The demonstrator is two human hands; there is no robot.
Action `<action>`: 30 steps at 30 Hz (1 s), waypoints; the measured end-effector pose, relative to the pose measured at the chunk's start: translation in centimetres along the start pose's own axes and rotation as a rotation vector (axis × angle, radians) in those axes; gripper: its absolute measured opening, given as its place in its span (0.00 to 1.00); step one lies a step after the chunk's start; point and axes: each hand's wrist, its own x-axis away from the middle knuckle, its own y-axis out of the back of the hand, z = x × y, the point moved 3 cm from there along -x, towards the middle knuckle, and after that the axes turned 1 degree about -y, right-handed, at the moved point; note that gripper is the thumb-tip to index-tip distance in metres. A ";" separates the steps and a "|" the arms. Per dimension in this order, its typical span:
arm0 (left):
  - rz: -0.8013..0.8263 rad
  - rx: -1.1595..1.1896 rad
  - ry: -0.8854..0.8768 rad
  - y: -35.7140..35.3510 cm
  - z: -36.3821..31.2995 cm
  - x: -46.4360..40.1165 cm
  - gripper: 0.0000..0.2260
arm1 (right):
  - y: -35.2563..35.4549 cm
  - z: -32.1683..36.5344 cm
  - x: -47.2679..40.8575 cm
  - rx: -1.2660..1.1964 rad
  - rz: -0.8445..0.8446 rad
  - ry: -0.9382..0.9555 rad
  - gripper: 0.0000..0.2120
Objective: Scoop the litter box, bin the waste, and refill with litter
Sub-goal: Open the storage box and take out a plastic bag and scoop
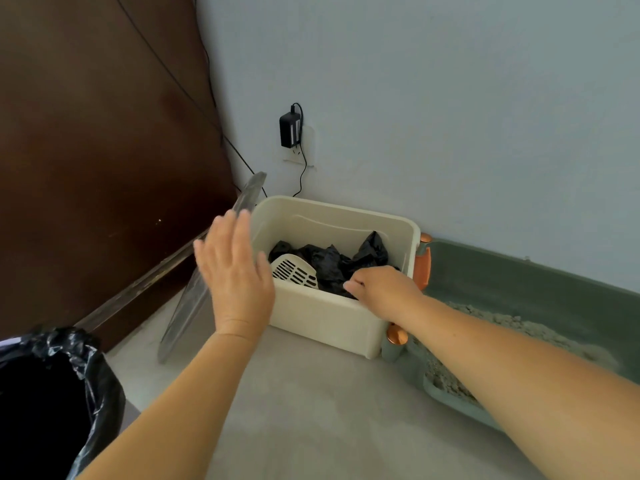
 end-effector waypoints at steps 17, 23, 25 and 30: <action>0.911 -0.105 0.114 -11.2 -2.2 -0.8 0.28 | -3.6 -1.4 -10.6 0.102 0.302 -0.301 0.47; 1.008 0.002 0.196 -12.6 -1.3 -1.7 0.35 | -2.0 -0.9 -11.3 0.020 0.138 -0.162 0.13; 0.992 0.089 0.212 -12.8 -1.2 -2.1 0.42 | -0.3 -1.1 -11.3 -0.294 0.018 -0.171 0.12; 0.732 0.443 0.294 -12.5 -1.4 -3.7 0.41 | 2.8 1.0 -11.2 -1.037 0.071 -0.042 0.10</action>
